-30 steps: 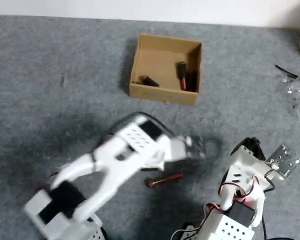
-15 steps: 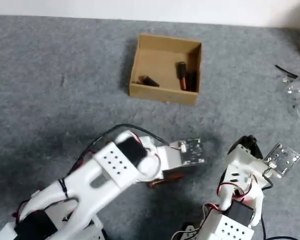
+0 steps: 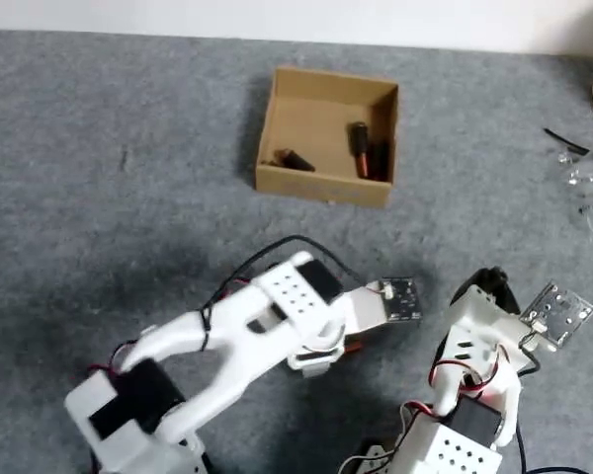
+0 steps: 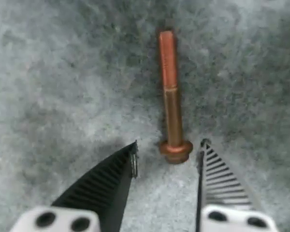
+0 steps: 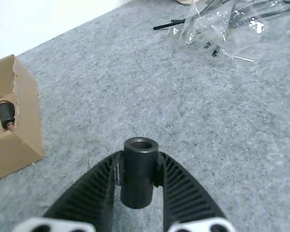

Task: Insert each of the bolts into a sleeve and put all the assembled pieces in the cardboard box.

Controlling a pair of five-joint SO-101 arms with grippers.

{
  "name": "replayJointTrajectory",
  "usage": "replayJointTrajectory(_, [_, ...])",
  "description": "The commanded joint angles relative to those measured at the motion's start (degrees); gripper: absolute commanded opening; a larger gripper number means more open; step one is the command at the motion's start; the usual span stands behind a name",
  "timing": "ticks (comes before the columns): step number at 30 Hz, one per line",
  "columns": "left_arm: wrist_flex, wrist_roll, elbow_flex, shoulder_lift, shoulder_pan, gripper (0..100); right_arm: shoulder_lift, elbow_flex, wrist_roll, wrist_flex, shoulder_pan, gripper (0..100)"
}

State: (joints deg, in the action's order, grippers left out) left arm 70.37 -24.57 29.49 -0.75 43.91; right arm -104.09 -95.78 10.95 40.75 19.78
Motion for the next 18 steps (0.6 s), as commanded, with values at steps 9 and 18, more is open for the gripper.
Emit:
replayJointTrajectory(9, [-0.18, 0.18, -6.46, 2.42, 1.8, 20, -1.27, -2.86, 0.26, -1.98, 0.4, 0.5])
replayJointTrajectory(18, [-0.53, 0.18, -7.08, 2.51, 3.56, 20, -1.27, -2.86, 0.26, -1.98, 0.4, 0.5])
